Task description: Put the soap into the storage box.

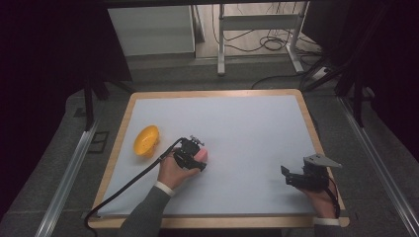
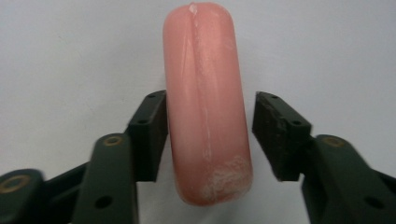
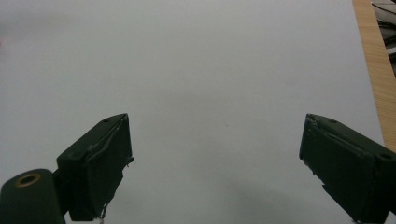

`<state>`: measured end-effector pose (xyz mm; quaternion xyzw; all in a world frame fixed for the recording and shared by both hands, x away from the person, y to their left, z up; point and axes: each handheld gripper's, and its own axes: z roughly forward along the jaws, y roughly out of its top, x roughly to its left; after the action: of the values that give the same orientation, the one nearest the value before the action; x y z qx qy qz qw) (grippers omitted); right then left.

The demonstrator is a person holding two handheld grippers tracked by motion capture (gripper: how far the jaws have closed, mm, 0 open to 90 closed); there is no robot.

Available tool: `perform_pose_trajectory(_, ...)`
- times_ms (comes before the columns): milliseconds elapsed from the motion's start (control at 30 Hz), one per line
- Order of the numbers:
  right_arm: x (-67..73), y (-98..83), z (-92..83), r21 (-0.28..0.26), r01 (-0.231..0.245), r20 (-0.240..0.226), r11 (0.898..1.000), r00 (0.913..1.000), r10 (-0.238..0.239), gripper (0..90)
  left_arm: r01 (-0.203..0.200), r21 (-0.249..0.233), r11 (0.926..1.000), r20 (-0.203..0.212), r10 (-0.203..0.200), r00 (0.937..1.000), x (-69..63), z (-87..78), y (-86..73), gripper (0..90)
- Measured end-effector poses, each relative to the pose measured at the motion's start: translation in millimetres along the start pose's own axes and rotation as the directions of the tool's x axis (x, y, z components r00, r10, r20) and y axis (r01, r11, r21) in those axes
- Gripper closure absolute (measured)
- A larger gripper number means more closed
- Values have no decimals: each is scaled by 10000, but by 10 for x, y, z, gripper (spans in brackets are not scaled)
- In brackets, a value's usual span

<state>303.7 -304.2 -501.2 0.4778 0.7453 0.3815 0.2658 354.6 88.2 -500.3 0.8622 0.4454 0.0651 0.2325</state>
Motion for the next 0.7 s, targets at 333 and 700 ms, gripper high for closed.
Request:
perform_pose_trajectory(333,-4,3,-3,-25,-22,12,10000,10000,22,90,273,-182,9995,28,-273,9996,49,-17,-37,599)
perform_pose_trajectory(700,-18,1,-8,-43,-60,90,10000,9999,60,90,102,-600,9981,95,-96,9999,55,-166,-60,602)
